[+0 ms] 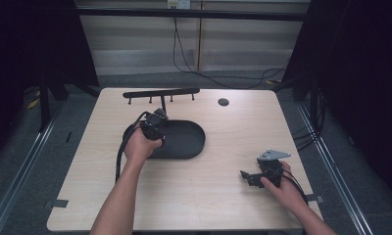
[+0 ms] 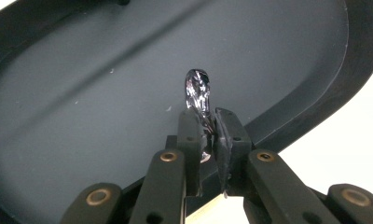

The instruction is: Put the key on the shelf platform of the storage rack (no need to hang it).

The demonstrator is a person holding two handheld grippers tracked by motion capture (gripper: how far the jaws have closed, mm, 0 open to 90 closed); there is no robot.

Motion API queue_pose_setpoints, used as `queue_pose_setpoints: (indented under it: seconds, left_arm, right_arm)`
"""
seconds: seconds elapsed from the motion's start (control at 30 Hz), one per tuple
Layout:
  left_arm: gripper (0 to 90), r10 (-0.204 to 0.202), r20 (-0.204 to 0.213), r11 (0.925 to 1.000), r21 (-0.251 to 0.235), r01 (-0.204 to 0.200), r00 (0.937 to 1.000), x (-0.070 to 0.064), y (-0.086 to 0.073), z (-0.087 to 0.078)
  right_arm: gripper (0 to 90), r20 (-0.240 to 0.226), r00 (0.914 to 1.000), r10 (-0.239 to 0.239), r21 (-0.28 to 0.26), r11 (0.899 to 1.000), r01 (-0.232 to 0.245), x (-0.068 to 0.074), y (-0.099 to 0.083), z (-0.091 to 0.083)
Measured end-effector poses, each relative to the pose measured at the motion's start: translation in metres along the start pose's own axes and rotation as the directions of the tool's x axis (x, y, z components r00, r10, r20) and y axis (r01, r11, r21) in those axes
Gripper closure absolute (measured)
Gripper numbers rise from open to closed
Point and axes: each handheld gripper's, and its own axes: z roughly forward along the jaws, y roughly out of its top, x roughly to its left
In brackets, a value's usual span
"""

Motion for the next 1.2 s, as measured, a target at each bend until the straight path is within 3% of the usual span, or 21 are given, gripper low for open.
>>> queue_pose_setpoints:
  seconds: [0.4,0.67,0.97,1.03,1.2]
  left_arm:
    - [81.3,-0.009,-0.013,0.9998,-0.018,0.009,0.9999,0.001,0.001,0.006]
    - [81.2,-0.006,-0.018,1.0000,-0.004,0.006,0.9998,0.003,0.000,0.011]
    - [81.1,-0.029,-0.027,0.9995,-0.014,0.029,0.9992,0.005,0.000,0.013]
    - [81.1,-0.012,-0.031,0.9999,-0.007,0.012,0.9994,0.006,0.001,0.014]
    - [81.1,-0.035,-0.032,0.9991,-0.025,0.035,0.9989,0.005,0.002,0.017]
  right_arm:
    - [13.1,0.000,1.0000,0.000,0.000,1.000,0.000,0.000,0.000,0.000]
    - [13.1,0.000,1.0000,0.000,0.000,1.000,0.000,0.000,0.000,0.000]
    - [13.1,0.000,1.0000,0.000,0.000,1.000,0.000,0.000,0.000,0.000]
    - [13.1,0.000,1.0000,0.000,0.000,1.000,0.000,0.000,0.000,0.000]
    - [13.1,0.000,1.0000,0.002,-0.001,1.000,-0.002,0.000,0.000,0.000]
